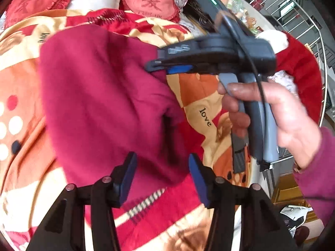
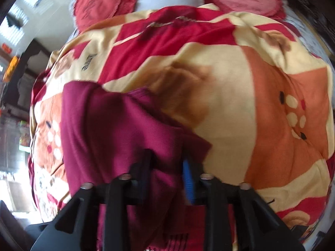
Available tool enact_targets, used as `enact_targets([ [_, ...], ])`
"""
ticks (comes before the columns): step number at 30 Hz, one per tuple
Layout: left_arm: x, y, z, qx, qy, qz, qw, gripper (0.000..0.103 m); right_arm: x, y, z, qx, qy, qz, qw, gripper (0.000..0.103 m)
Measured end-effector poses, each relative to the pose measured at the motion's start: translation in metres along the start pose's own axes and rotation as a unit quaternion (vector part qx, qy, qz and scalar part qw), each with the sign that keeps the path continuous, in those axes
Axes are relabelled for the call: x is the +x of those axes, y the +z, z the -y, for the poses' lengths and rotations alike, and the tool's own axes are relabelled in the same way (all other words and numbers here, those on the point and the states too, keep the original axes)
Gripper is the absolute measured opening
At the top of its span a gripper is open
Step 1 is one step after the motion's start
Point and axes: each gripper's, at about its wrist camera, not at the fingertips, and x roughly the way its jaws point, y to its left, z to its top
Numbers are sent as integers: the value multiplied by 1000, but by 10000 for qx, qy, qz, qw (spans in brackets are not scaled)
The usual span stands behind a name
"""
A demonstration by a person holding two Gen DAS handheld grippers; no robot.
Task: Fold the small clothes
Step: 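Lay the folded sweater down and open both grippers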
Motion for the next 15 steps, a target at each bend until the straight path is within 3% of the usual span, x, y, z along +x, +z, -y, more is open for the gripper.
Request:
enact_targets([
  [2, -18, -8, -10, -17, 106, 119, 9999, 63, -13, -3, 12, 293, 125, 66, 9995, 18],
  [5, -30, -14, -27, 116, 654, 202, 9976, 63, -44, -12, 14, 357, 166, 276, 9988, 18],
  [9, -19, -13, -43, 121, 1099, 128, 9938, 63, -73, -30, -4, 270, 750, 445, 9958, 18],
  [12, -1, -16, -46, 40, 1166, -11, 9932, 63, -72, -45, -36, -251, 1222, 293, 9918, 18],
  [15, 18, -22, -46, 33, 1220, -169, 9924, 63, -56, -61, -59, -929, 920, -15, 9914, 17],
])
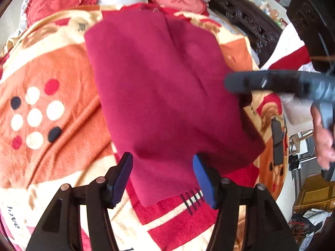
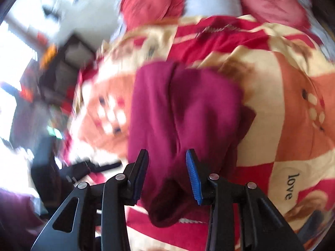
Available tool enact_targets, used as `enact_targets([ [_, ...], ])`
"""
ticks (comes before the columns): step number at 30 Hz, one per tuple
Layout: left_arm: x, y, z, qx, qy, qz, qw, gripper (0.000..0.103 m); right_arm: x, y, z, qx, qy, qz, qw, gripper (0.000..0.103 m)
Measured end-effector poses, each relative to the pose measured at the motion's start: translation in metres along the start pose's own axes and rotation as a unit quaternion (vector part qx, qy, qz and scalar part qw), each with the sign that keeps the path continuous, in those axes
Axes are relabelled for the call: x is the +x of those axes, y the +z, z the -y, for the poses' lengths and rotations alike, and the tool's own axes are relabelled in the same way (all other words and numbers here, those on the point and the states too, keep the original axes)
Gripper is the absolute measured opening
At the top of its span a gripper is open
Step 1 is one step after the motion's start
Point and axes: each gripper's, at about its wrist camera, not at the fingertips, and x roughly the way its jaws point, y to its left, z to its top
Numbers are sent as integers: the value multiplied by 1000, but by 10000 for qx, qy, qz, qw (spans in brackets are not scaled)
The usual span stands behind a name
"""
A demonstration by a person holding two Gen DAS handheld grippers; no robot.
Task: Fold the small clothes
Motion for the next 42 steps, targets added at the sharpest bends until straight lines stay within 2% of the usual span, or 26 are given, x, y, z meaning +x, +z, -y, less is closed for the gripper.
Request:
enact_targets([
  [1, 6, -2, 2, -6, 0, -59, 10000, 63, 11, -8, -1, -230, -412, -143, 9988, 10],
  [2, 12, 0, 3, -13, -14, -90, 10000, 63, 17, -14, 1, -298, -705, -218, 9968, 6],
  [3, 17, -1, 5, -13, -35, -132, 9999, 63, 27, -21, 11, -328, -1108, -339, 9927, 6],
  [4, 21, -2, 8, 7, -25, -165, 9999, 63, 34, -26, 21, -240, -1265, -412, 9908, 6],
  [6, 22, -5, 12, 77, 29, -177, 9998, 63, 45, -35, 46, 323, -1062, -483, 9926, 8],
  [7, 21, -5, 14, 98, 26, -183, 9998, 63, 47, -38, 53, 495, -949, -448, 9932, 13],
  [12, 7, 3, 10, 38, 67, -74, 9999, 63, 23, -34, 55, 858, -551, -241, 9945, 14],
  [16, -3, 9, 4, -56, 215, 145, 9996, 63, -17, -11, 40, 824, -318, 576, 9944, 14],
  [18, 0, 13, 3, -126, 346, 166, 9992, 67, -20, 9, 30, 666, -207, 779, 9945, 14],
  [23, 12, 20, 4, -268, 521, 180, 9981, 73, 27, 49, 12, 216, -564, 601, 9964, 14],
  [26, 21, 20, 7, -243, 587, 175, 9978, 76, 51, 52, 34, 476, -857, 556, 9936, 10],
  [29, 27, 19, 10, -231, 655, 158, 9975, 78, 61, 50, 44, 588, -820, 691, 9925, 9],
  [32, 28, 18, 8, -277, 670, 91, 9973, 78, 58, 51, 42, 539, -860, 663, 9926, 10],
  [36, 27, 18, 7, -294, 634, 56, 9975, 78, 35, 41, 33, 505, -809, 566, 9938, 10],
  [39, 29, 25, 7, -297, 638, 37, 9975, 78, 16, 22, 24, 374, -766, 605, 9945, 10],
  [42, 27, 26, 5, -325, 624, 41, 9975, 78, 11, -4, 23, 287, -1039, 678, 9919, 10],
])
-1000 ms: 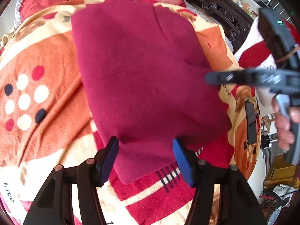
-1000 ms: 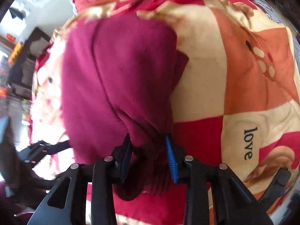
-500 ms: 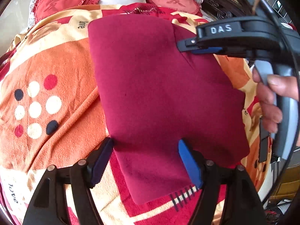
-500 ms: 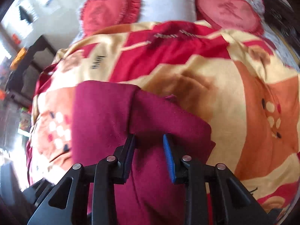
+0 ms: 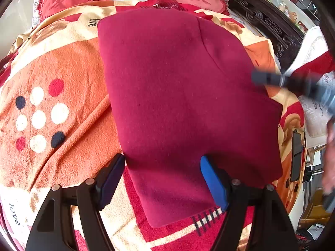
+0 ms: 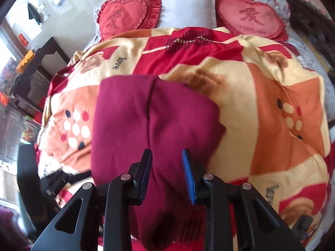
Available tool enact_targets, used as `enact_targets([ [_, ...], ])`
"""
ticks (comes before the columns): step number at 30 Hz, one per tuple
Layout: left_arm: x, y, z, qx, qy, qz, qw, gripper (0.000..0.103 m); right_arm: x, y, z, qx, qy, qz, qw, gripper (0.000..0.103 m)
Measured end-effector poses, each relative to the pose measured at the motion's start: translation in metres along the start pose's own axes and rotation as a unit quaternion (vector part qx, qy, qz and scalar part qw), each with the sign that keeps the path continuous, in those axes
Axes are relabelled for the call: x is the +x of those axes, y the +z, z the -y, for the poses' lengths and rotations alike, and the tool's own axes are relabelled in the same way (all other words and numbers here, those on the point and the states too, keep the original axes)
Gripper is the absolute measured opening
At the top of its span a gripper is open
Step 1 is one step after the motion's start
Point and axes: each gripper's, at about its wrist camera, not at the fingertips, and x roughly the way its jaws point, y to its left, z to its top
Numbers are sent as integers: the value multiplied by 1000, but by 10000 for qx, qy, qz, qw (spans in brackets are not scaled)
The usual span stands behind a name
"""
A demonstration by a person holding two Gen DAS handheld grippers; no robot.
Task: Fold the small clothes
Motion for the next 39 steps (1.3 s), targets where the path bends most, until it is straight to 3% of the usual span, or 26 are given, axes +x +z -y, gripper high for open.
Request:
enact_targets([
  [3, -2, 0, -6, -95, -117, -30, 9999, 78, 30, -22, 17, 129, -475, -359, 9981, 13],
  [6, -8, 2, -19, -349, -336, 18, 9988, 78, 40, -31, 42, 774, -35, -328, 9965, 25],
  [9, -15, 4, -35, -582, -506, 124, 9969, 90, 24, -34, 61, 1259, 489, 21, 9908, 31],
  [11, -15, 6, -48, -837, -756, 208, 9934, 91, 21, -36, 71, 1392, 645, 95, 9881, 41],
  [15, -2, 7, -67, -1290, -1110, 125, 9853, 92, 32, -34, 77, 1531, 1206, -1, 9808, 46],
  [21, 20, 6, -64, -1216, -1382, 113, 9828, 92, 61, -32, 76, 1625, 1697, -105, 9720, 56],
  [28, 34, 11, -52, -1070, -1570, 70, 9818, 90, 80, -32, 70, 1890, 2021, -218, 9607, 53],
  [30, 34, 15, -48, -1054, -1491, 58, 9832, 86, 79, -32, 68, 1920, 2043, -201, 9597, 40],
  [32, 29, 14, -49, -1031, -1494, 80, 9834, 73, 74, -32, 63, 1933, 1991, -167, 9606, 28],
  [35, 18, 13, -53, -948, -1579, 109, 9828, 56, 63, -30, 54, 1852, 1967, -155, 9627, 20],
  [39, -4, 8, -61, -791, -1594, 147, 9839, 49, 43, -25, 34, 1551, 2055, -148, 9662, 18],
])
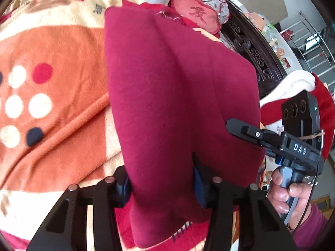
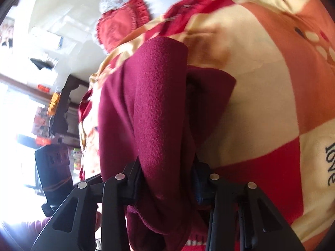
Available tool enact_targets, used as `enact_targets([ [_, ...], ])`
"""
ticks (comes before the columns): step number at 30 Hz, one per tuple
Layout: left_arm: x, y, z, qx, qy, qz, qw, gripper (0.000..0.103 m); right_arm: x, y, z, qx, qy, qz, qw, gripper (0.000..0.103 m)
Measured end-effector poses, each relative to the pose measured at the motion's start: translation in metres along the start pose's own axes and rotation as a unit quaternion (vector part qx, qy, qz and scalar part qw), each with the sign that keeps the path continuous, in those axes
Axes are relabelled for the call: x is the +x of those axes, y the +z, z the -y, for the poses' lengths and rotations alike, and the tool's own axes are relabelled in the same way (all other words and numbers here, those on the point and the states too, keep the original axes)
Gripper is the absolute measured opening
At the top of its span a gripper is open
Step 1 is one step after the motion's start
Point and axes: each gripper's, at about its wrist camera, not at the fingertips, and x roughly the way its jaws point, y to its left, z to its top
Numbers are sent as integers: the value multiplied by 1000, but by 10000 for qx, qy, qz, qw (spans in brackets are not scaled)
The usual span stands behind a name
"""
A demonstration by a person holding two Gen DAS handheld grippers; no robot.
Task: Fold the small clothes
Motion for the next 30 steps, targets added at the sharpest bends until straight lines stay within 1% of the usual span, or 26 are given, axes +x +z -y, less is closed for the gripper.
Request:
enact_targets([
  [2, -16, -6, -4, 48, 14, 1, 10000, 48, -4, -5, -17, -92, 163, -88, 9998, 18],
  [5, -45, -26, -19, 17, 81, -72, 9999, 48, -2, -15, -36, -62, 402, -251, 9989, 18],
  [7, -67, -42, -29, 83, 244, -78, 9996, 48, 5, -29, -47, 15, 604, -376, 9975, 18],
  [9, -80, -57, -38, 195, 480, -104, 9986, 49, 19, -46, -58, 46, 740, -527, 9959, 19],
  [10, -81, -66, -46, 199, 604, -171, 9978, 49, 27, -52, -60, 93, 743, -606, 9954, 22],
  [11, -77, -71, -50, 195, 725, -252, 9969, 50, 40, -60, -61, 138, 655, -738, 9950, 25],
  [13, -63, -79, -57, 220, 1041, -459, 9933, 51, 63, -71, -58, 159, 203, -1047, 9942, 27],
  [14, -57, -83, -61, 235, 1148, -540, 9916, 54, 69, -75, -56, 140, -81, -1119, 9936, 27],
  [15, -54, -87, -62, 307, 1236, -533, 9904, 57, 71, -78, -54, 118, -393, -1114, 9929, 29],
  [16, -53, -88, -60, 382, 1344, -503, 9889, 59, 66, -80, -55, 169, -398, -1055, 9935, 29],
  [18, -56, -86, -57, 354, 1422, -492, 9880, 61, 52, -82, -63, 163, -545, -899, 9943, 28],
  [19, -57, -83, -56, 296, 1414, -482, 9883, 64, 41, -84, -73, -6, -673, -825, 9943, 26],
  [20, -62, -82, -58, 214, 1394, -463, 9889, 67, 31, -86, -86, -255, -679, -783, 9943, 20],
  [21, -67, -80, -59, 143, 1411, -405, 9891, 69, 24, -88, -98, -469, -621, -773, 9940, 17],
  [22, -71, -79, -58, 120, 1450, -327, 9888, 74, 17, -91, -115, -777, -564, -776, 9923, 14],
  [23, -76, -78, -56, 129, 1520, -213, 9881, 78, 14, -96, -128, -1057, -535, -785, 9899, 11],
  [24, -83, -77, -56, 156, 1611, -73, 9868, 81, 13, -102, -142, -1324, -517, -814, 9865, 10],
  [25, -90, -79, -60, 156, 1662, -3, 9860, 84, 16, -109, -154, -1577, -532, -901, 9819, 8],
  [27, -93, -76, -63, 119, 1764, 11, 9843, 85, 36, -121, -171, -2013, -716, -1134, 9703, 5],
  [30, -90, -74, -66, 37, 2012, -83, 9795, 85, 56, -139, -162, -2284, -1166, -1313, 9576, 3],
])
